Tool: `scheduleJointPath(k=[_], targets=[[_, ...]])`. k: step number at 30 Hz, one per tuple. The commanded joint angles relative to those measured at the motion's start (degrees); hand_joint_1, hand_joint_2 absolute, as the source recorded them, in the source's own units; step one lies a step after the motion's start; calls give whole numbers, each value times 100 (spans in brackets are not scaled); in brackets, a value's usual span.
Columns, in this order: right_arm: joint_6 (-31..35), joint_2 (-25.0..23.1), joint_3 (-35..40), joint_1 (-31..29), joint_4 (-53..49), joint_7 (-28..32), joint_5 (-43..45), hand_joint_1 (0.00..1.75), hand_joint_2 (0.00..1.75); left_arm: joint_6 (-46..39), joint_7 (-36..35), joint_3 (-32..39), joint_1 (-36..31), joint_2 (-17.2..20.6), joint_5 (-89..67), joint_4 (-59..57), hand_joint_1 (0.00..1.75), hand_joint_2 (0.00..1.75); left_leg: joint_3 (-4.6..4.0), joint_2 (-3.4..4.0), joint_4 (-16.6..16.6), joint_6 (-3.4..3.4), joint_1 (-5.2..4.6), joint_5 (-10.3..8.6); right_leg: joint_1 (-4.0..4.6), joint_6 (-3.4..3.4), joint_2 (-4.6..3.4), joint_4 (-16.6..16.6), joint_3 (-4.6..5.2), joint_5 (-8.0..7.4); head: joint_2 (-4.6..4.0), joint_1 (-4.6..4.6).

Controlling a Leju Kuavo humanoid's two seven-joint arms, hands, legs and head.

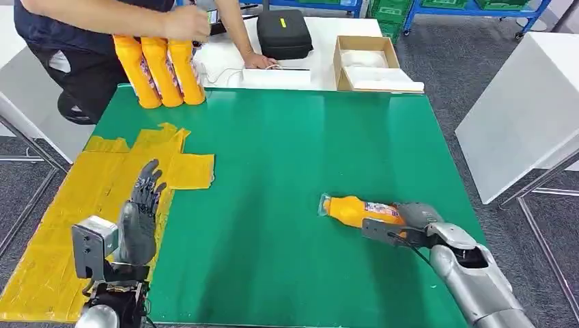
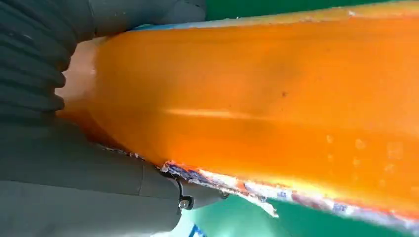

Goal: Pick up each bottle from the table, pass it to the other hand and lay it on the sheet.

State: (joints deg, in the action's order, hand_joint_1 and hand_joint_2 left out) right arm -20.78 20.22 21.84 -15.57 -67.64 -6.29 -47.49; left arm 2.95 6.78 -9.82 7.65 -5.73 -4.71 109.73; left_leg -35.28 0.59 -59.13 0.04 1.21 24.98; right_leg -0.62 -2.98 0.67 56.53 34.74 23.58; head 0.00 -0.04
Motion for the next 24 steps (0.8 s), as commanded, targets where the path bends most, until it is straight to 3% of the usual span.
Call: scheduleJointPath(k=[1,4,19,20,24], targets=[[-684,-717,-339,1140,-1010,117,3254,175,175,1785,-138,-420,342,875,2032,-1377,0,0,33,-11,32,-1,4,-8,4,15,4,-26,-34,-2,0,4],[-531,-632,-129,1193,-1255,-124,3469,175,175,1794,-64,-441,384,896,2013,-1342,0,0,47,41,22,-14,8,10,8,19,-47,-13,-92,0,0,0],[-384,-626,-153,1165,-1193,69,3776,175,175,1733,-167,-437,356,859,2103,-1262,0,0,5,14,14,-6,2,-1,-2,16,-37,-3,-56,1,0,-2],[159,-709,-58,1252,-1662,153,3370,175,175,1712,-128,-386,481,785,2149,-1159,0,0,5,9,20,-5,0,-5,-4,21,-35,-5,-56,0,0,-2],[776,-1083,96,1664,-3454,-8,3495,175,175,1581,54,-480,813,628,2022,-704,0,0,-8,23,9,-7,-2,4,-3,24,-49,11,-38,6,0,-2]])
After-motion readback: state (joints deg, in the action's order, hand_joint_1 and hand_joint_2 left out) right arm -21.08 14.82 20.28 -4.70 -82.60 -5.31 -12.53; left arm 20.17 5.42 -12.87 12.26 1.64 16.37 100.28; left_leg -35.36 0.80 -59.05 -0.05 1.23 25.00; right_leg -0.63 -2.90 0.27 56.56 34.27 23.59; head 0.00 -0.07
